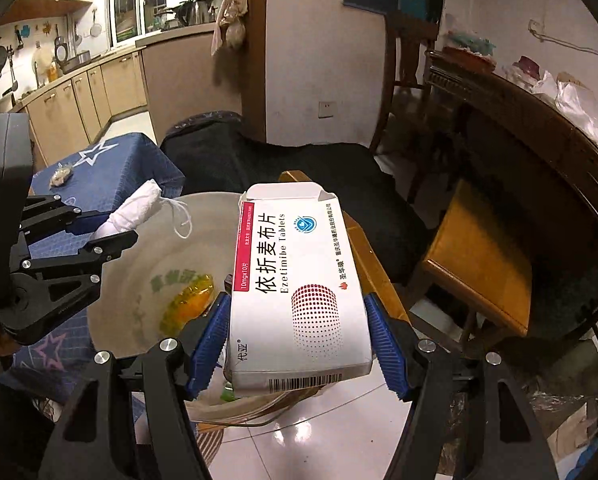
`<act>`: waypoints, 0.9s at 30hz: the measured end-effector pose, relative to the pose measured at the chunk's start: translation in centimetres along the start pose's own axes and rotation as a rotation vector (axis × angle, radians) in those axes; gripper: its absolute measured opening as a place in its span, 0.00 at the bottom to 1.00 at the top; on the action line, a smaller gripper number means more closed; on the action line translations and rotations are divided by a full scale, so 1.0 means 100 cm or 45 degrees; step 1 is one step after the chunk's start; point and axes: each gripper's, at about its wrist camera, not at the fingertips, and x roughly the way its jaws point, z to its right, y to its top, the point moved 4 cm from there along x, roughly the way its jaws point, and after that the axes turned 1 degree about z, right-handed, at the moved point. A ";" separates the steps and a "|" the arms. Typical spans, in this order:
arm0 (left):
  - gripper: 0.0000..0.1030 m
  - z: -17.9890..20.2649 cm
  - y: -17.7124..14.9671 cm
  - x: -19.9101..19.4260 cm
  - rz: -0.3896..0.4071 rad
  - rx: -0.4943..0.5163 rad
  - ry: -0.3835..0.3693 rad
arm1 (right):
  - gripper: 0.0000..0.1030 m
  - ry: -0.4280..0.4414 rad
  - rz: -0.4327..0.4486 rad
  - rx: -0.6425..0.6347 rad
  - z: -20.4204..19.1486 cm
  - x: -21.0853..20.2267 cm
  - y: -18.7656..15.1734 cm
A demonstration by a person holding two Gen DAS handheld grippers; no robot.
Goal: Collect trash
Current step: 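Open both tools to drop the bundle and medicine box into the bucket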
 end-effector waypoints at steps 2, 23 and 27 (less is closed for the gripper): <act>0.23 0.000 0.000 0.005 -0.011 0.010 0.001 | 0.65 -0.004 -0.010 -0.012 -0.004 0.005 0.002; 0.23 0.005 -0.002 0.020 -0.053 0.037 -0.013 | 0.65 -0.031 -0.085 -0.102 -0.026 0.028 0.006; 0.23 0.003 -0.002 0.021 -0.055 0.033 -0.010 | 0.65 -0.032 -0.089 -0.115 -0.029 0.029 0.007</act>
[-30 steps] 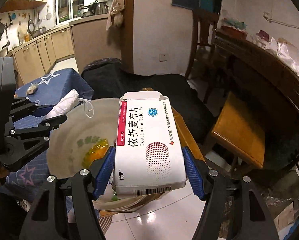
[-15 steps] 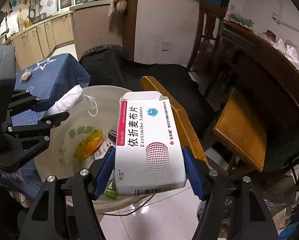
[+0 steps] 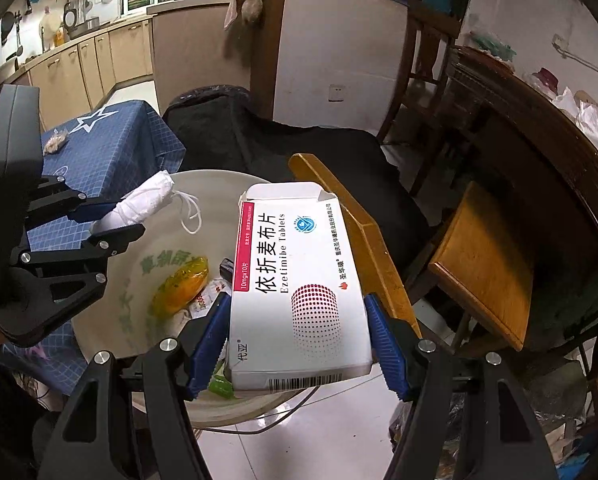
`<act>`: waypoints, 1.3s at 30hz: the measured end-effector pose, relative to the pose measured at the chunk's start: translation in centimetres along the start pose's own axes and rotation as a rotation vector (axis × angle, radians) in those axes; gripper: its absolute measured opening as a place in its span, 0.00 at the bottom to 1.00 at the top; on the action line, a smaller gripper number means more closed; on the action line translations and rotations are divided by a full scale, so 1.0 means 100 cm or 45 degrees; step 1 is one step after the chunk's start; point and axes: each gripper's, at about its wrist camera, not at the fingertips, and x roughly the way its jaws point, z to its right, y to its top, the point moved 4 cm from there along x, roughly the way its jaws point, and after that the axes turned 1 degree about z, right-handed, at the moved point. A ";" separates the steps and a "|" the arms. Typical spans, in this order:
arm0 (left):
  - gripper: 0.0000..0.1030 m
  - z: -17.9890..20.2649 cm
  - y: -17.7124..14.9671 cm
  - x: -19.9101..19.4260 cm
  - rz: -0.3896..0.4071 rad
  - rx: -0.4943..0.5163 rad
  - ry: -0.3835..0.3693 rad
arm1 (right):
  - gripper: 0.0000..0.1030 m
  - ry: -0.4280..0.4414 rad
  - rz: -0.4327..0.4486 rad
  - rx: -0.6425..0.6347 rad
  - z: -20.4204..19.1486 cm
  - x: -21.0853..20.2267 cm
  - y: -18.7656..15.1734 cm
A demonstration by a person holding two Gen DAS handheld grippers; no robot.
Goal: Collect trash
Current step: 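Open both tools to drop the bundle and medicine box into the bucket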
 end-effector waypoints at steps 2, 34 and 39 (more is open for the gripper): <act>0.23 -0.001 0.000 0.001 -0.002 -0.003 0.001 | 0.65 -0.004 -0.002 -0.005 -0.001 0.000 0.000; 0.23 0.001 -0.004 0.009 -0.018 -0.002 -0.007 | 0.66 -0.007 -0.037 -0.057 -0.006 0.009 -0.005; 0.23 0.003 -0.004 0.011 -0.022 0.005 -0.010 | 0.66 -0.005 -0.035 -0.061 -0.007 0.010 -0.005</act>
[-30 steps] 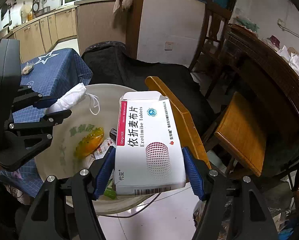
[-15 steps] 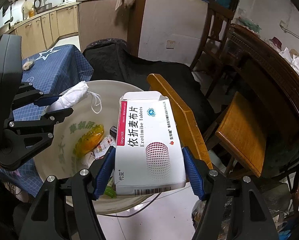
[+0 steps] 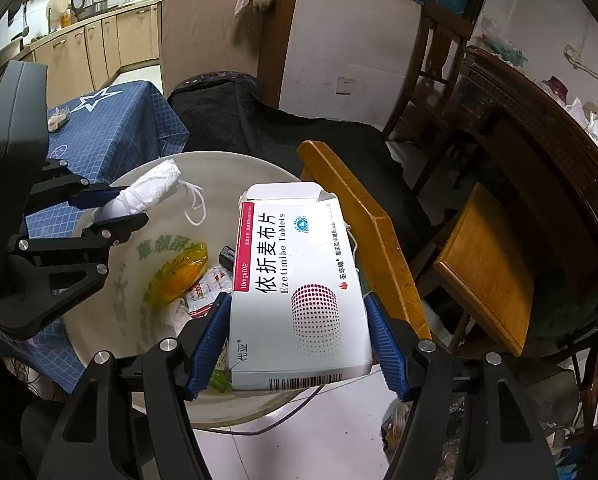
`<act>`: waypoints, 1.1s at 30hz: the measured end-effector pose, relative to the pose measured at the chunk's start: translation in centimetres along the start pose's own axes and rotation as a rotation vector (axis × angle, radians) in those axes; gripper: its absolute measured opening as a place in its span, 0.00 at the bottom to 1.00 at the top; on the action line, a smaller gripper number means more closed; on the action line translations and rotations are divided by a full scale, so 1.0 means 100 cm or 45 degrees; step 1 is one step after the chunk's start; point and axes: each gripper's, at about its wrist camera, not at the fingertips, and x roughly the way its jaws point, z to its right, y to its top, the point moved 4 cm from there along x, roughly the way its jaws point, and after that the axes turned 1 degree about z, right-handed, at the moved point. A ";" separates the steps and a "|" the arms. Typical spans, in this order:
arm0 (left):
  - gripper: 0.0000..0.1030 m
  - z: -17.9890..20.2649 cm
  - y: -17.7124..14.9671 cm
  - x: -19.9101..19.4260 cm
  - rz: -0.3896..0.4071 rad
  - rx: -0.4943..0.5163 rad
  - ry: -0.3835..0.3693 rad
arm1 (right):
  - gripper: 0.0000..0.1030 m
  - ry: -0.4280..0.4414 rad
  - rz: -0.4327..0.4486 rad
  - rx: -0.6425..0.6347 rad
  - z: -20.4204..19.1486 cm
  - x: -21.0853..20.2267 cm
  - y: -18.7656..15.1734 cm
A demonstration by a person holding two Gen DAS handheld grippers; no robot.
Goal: Collect trash
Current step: 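Open both tools to drop the bundle and medicine box into the bucket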
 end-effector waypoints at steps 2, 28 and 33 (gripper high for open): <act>0.23 0.000 0.000 0.001 -0.004 -0.002 0.001 | 0.66 -0.002 0.000 0.000 0.000 0.000 0.000; 0.31 -0.009 0.004 0.006 -0.007 -0.060 -0.019 | 0.69 0.004 -0.029 -0.033 -0.002 0.015 0.003; 0.32 -0.012 0.000 0.007 -0.013 -0.070 -0.020 | 0.69 0.006 -0.017 -0.025 -0.002 0.015 0.004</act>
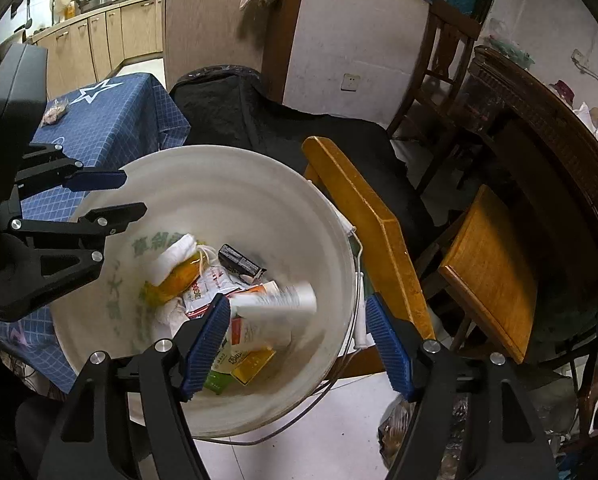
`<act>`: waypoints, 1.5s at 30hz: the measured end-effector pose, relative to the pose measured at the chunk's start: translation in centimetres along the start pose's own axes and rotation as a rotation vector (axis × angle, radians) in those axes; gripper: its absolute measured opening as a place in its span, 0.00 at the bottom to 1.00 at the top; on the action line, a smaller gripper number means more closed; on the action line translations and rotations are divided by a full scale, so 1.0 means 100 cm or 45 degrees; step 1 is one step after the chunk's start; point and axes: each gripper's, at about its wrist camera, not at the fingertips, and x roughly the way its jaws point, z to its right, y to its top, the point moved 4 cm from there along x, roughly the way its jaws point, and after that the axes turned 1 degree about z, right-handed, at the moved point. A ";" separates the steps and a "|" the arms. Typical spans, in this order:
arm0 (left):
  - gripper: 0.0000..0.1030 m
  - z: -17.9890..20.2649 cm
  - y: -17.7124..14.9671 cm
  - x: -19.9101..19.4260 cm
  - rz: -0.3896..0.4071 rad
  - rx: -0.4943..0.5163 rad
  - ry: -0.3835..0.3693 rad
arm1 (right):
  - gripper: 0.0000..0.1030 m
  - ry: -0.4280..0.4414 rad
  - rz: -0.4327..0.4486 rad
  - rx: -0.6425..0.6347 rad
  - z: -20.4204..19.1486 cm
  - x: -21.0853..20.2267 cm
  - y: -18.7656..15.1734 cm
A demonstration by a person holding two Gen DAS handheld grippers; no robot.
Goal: Collect trash
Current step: 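Open both tools to drop the bundle and medicine box into the bucket, then move both tools back over the table toward the sponge and rice bag, then grasp the orange sponge with the left tool while the right tool grasps the rice bag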
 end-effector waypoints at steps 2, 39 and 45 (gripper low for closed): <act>0.32 0.001 -0.002 0.000 -0.001 0.003 -0.011 | 0.69 -0.004 0.000 0.005 0.001 0.000 0.000; 0.54 -0.389 -0.254 -0.076 0.000 -0.815 0.311 | 0.56 0.564 0.160 -0.241 -0.365 0.035 0.172; 0.71 -0.441 -0.242 -0.033 0.047 -0.844 0.315 | 0.84 0.589 0.151 -0.205 -0.434 0.077 0.231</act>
